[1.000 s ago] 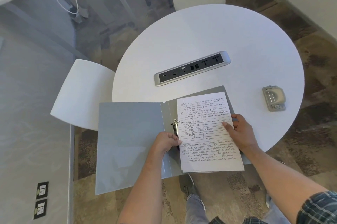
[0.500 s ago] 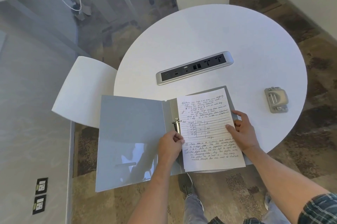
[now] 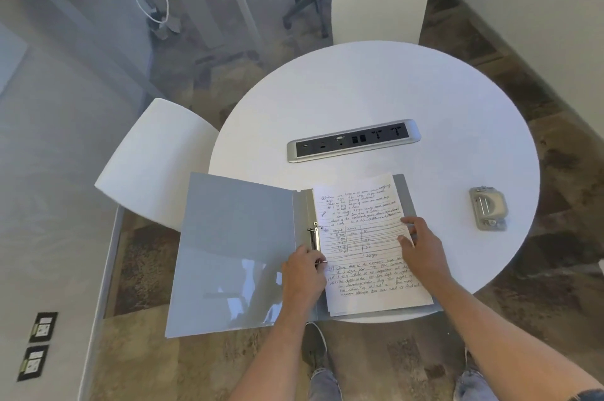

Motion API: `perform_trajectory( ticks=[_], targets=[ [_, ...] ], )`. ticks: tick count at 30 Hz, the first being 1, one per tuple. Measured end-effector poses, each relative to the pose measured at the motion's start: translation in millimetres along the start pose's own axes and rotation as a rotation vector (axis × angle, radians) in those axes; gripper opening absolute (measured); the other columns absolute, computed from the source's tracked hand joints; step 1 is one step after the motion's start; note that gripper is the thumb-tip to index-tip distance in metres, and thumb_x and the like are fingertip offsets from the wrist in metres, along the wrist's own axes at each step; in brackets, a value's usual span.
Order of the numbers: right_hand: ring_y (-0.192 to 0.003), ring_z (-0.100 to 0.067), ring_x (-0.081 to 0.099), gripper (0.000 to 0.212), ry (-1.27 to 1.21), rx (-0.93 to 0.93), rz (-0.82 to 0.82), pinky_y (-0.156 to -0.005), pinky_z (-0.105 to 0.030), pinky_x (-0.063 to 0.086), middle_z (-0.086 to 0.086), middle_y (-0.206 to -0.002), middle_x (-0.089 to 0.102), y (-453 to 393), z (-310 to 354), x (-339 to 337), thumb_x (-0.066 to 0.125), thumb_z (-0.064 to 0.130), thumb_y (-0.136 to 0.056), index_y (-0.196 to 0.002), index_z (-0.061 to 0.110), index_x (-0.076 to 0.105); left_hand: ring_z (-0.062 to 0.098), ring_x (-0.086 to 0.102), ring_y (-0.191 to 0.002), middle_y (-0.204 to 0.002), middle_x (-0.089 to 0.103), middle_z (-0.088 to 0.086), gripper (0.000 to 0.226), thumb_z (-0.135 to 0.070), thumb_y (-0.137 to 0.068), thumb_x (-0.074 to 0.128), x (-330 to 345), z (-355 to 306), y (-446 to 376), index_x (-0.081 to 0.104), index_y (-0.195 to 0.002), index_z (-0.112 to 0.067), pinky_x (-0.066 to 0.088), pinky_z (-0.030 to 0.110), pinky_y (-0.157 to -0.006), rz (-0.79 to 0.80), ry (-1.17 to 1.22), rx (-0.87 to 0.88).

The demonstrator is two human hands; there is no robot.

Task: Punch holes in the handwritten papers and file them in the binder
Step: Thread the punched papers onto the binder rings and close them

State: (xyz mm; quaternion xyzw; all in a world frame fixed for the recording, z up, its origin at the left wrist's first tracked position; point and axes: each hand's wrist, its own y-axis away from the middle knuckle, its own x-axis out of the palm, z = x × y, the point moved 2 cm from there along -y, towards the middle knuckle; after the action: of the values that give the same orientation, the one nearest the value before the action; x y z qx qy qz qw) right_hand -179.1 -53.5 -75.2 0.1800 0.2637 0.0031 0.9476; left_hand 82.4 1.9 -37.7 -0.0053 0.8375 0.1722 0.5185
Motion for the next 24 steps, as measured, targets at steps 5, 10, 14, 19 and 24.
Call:
perform_trajectory(
  ticks=[5, 10, 14, 19, 24],
  targets=[
    [-0.102, -0.026, 0.067, 0.036, 0.197, 0.05, -0.067, -0.082, -0.046, 0.059, -0.003, -0.117, 0.067, 4.9, 5.0, 3.9, 0.06, 0.015, -0.1, -0.132, 0.03, 0.05, 0.013, 0.063, -0.093, -0.104, 0.062, -0.009, 0.015, -0.027, -0.092, 0.071, 0.2, 7.6, 9.3, 0.069, -0.106, -0.022, 0.054, 0.031, -0.09, -0.066, 0.085, -0.074],
    [-0.094, -0.029, 0.067, 0.038, 0.377, 0.103, -0.153, -0.075, -0.04, 0.057, -0.007, -0.11, 0.07, 4.4, 22.7, 7.6, 0.062, 0.016, -0.094, -0.129, 0.026, 0.053, 0.014, 0.062, -0.086, -0.095, 0.058, -0.009, 0.008, -0.017, -0.094, 0.065, -1.2, 10.5, 9.8, 0.072, -0.097, -0.02, 0.051, 0.028, -0.079, -0.064, 0.159, -0.13],
    [-0.102, -0.036, 0.06, 0.048, 0.505, 0.055, -0.254, -0.082, -0.044, 0.052, -0.015, -0.114, 0.067, 14.0, 37.9, 12.5, 0.064, 0.004, -0.083, -0.13, 0.01, 0.055, 0.012, 0.061, -0.08, -0.091, 0.062, -0.007, 0.017, -0.01, -0.096, 0.06, -3.1, 11.4, 5.8, 0.073, -0.089, -0.018, 0.051, 0.027, -0.069, -0.041, 0.172, -0.159],
    [-0.129, -0.022, 0.055, 0.055, 0.454, -0.277, 0.025, -0.111, -0.04, 0.044, -0.002, -0.143, 0.056, 27.5, 56.4, 46.4, 0.066, 0.013, -0.094, -0.146, 0.019, 0.049, 0.013, 0.067, -0.077, -0.085, 0.071, -0.008, 0.025, -0.007, -0.095, 0.058, -0.7, 12.7, 3.0, 0.075, -0.084, -0.022, 0.059, 0.033, -0.068, -0.006, 0.193, -0.175],
    [-0.119, -0.004, 0.059, 0.048, 0.418, -0.424, 0.39, -0.103, -0.029, 0.049, 0.013, -0.137, 0.06, 44.3, 58.2, 86.7, 0.067, 0.032, -0.096, -0.143, 0.03, 0.054, 0.013, 0.068, -0.08, -0.088, 0.073, -0.007, 0.019, -0.015, -0.097, 0.06, -0.2, 10.7, 3.7, 0.077, -0.092, -0.024, 0.061, 0.038, -0.075, -0.011, 0.248, -0.149]
  ],
)
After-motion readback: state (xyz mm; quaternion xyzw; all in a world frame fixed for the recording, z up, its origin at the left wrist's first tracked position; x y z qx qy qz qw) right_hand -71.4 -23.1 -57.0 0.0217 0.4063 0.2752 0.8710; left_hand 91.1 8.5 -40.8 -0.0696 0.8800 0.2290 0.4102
